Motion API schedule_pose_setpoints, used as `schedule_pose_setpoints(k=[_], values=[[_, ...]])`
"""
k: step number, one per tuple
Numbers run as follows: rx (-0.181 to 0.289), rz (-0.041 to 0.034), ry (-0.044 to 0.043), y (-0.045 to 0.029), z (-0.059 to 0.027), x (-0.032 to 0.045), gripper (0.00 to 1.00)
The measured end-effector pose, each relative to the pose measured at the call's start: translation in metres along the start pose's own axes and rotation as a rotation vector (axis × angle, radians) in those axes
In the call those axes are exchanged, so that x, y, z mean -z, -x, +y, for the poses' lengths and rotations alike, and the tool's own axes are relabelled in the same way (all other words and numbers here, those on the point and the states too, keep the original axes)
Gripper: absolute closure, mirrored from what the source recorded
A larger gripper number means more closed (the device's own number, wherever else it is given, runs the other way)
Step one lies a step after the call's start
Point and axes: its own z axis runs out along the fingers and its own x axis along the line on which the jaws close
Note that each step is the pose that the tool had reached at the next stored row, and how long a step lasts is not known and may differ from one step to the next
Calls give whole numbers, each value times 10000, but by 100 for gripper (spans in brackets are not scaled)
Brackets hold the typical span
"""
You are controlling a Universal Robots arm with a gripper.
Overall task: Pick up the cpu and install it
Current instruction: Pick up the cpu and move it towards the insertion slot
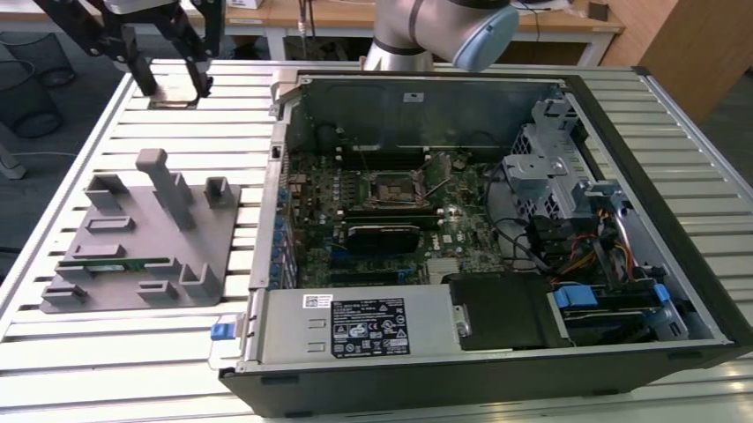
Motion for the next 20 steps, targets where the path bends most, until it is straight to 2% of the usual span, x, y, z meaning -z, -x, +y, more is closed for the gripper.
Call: schedule_pose_setpoints(k=[6,20], values=[[0,0,0,176,3,-2,47],[-1,-1,1,318,4,-4,47]])
